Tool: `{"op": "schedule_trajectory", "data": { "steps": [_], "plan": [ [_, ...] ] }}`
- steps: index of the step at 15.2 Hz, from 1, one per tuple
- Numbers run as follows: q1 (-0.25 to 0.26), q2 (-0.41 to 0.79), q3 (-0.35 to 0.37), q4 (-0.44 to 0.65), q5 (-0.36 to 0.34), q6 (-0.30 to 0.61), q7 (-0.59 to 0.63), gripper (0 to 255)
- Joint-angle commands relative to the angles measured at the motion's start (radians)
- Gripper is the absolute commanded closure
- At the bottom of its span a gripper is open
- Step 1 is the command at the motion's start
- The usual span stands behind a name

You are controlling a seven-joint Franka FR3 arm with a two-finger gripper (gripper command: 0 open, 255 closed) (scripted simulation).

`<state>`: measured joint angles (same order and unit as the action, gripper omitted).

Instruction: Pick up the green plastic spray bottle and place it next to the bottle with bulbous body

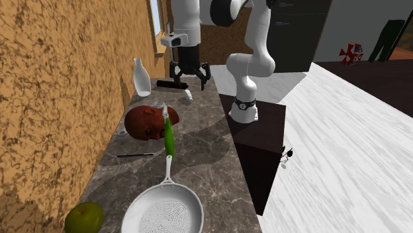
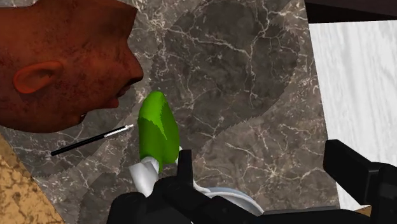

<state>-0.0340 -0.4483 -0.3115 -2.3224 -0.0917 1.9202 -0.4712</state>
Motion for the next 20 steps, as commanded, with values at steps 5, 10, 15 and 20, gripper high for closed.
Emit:
{"op": "schedule_trajectory", "data": {
  "steps": [5,10,15,20],
  "plan": [
    [0.013,0.216,-0.122,0.126,0.070,0.085,-0.209,0],
    [0.014,0.339,-0.166,0.184,0.137,0.135,-0.316,0],
    [0.016,0.366,-0.168,0.142,0.154,0.201,-0.328,0],
    [0.016,0.370,-0.168,0.138,0.156,0.208,-0.329,0]
  ]
}}
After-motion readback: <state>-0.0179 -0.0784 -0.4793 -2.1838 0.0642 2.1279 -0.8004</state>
